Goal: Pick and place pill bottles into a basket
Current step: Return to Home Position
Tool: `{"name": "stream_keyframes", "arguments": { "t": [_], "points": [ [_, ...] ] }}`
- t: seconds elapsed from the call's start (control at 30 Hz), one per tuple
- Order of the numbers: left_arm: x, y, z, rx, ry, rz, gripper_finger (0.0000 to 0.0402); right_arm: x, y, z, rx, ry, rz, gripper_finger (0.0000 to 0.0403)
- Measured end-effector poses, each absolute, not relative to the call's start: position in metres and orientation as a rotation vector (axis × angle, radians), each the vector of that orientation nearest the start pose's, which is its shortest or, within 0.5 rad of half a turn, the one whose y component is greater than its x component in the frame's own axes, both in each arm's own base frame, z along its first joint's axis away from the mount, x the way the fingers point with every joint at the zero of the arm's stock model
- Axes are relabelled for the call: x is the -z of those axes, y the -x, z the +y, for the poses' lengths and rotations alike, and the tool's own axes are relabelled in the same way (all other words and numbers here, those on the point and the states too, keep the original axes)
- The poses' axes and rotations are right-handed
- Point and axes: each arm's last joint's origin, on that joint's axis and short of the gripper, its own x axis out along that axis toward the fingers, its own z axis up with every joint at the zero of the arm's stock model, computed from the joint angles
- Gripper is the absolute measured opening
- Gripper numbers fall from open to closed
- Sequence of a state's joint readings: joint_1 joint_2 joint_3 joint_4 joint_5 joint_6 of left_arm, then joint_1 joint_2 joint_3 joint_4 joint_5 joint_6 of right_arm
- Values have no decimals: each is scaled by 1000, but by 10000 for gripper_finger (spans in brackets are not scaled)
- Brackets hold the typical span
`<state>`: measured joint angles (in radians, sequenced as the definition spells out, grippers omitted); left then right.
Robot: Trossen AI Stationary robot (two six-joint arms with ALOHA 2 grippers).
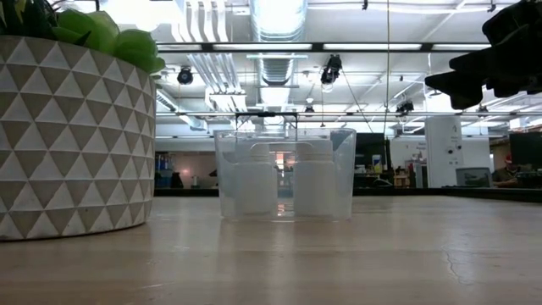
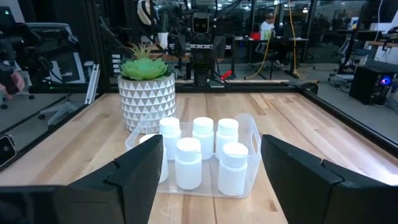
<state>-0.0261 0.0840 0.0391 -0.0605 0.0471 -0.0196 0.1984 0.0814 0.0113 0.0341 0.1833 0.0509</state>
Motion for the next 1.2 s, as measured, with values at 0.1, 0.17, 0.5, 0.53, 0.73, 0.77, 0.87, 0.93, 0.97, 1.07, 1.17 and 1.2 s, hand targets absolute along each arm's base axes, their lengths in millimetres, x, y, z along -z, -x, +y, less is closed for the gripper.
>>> {"name": "stream_keyframes", "arguments": {
  "t": [0.1, 0.17, 0.5, 0.53, 0.73, 0.77, 0.87, 0.93, 0.97, 1.07, 1.17, 1.2],
  "points": [
    [-164, -101, -4, 73, 21, 112, 315, -164, -101, 15, -14, -44, 36, 260],
    [-164, -101, -4, 73, 21, 117, 315, -164, -101, 15, -14, -43, 36, 260],
    [-164, -102, -4, 78, 20, 98, 315, -164, -101, 15, -14, -43, 36, 260],
    [-164, -102, -4, 78, 20, 96, 315, -164, -101, 15, -14, -44, 36, 260],
    [-165, -102, -4, 78, 20, 86, 315, -164, -101, 15, -14, -43, 36, 260],
    [-166, -102, -4, 78, 20, 85, 315, -164, -101, 15, -14, -43, 36, 260],
    [-166, -102, -4, 78, 20, 83, 315, -164, -101, 15, -14, -44, 36, 260],
    [-166, -102, -4, 78, 20, 83, 315, -164, -101, 15, -14, -43, 36, 260],
    [-166, -102, -4, 78, 20, 82, 315, -164, -101, 15, -14, -44, 36, 260],
    [-166, -102, -4, 77, 20, 82, 315, -164, -101, 15, -14, -43, 36, 260],
    [-166, -102, -4, 77, 20, 82, 315, -164, -101, 15, -14, -43, 36, 260],
    [-166, -102, -4, 77, 20, 82, 315, -164, -101, 15, -14, -43, 36, 260]
  ]
}}
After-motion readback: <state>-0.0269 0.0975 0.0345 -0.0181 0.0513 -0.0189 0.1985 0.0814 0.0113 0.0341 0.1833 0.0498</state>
